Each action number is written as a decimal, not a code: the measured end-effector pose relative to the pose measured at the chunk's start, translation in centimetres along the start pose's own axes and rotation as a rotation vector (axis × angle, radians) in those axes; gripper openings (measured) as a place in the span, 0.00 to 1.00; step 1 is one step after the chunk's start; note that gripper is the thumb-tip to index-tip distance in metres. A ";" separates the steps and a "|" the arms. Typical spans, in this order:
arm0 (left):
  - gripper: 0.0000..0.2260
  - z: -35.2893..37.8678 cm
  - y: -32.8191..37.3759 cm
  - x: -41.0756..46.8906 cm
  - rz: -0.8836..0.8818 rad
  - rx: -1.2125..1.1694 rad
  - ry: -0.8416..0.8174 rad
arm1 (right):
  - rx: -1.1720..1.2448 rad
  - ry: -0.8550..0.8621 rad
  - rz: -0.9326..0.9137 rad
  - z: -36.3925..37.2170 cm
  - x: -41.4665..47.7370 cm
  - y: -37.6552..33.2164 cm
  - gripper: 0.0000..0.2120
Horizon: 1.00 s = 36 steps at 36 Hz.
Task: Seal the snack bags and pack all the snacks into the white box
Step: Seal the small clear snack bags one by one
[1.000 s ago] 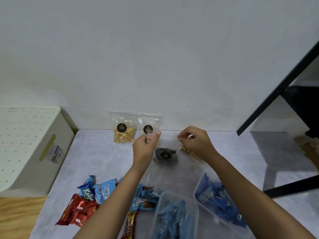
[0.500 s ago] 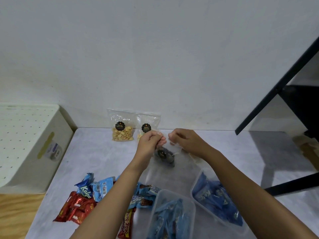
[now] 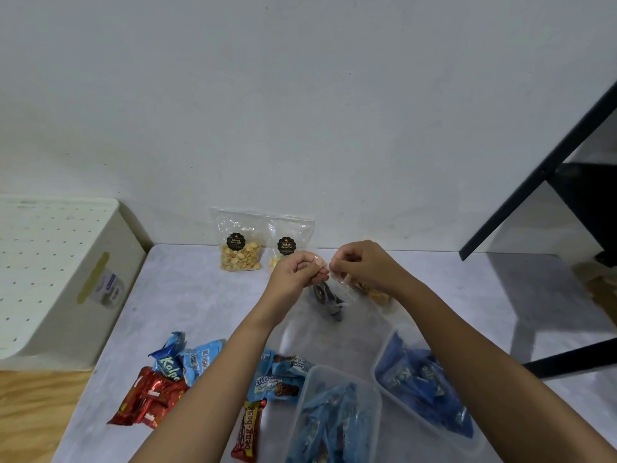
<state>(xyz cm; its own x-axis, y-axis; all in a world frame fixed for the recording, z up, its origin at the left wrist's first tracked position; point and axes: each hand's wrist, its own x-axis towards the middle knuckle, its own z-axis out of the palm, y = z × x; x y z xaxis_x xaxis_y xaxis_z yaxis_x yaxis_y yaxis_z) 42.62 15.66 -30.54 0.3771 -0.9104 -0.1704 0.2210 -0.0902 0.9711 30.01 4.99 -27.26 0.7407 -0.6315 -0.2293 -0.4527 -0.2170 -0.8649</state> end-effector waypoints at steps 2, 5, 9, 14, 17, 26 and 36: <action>0.07 0.2 -0.1 0.0 0.025 0.048 -0.001 | 0.000 0.014 0.008 -0.1 0.1 0.0 0.06; 0.06 0.6 -0.2 0.3 0.046 0.107 0.063 | 0.019 0.087 0.022 0.1 0.3 0.2 0.07; 0.04 0.9 -0.5 0.7 0.043 0.153 0.094 | 0.051 0.091 0.050 0.4 0.2 0.4 0.08; 0.06 0.7 -0.6 0.6 0.048 0.130 0.069 | 0.082 0.079 0.067 0.2 0.2 0.3 0.08; 0.06 0.6 -0.7 0.6 0.056 0.140 0.074 | 0.072 0.069 0.073 0.3 0.3 0.3 0.07; 0.05 0.4 -1.3 0.4 0.076 0.186 0.101 | 0.052 0.086 0.073 0.4 0.2 0.6 0.07; 0.07 1.1 -1.1 0.8 0.056 0.139 0.117 | 0.094 0.100 0.041 0.2 0.0 1.1 0.06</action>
<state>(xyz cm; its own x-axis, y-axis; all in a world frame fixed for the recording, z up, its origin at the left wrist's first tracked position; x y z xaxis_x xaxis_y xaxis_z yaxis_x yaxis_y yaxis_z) 41.70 14.58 -31.55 0.4892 -0.8630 -0.1259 0.0732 -0.1033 0.9920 29.64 4.93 -28.31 0.6670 -0.7107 -0.2236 -0.4299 -0.1220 -0.8946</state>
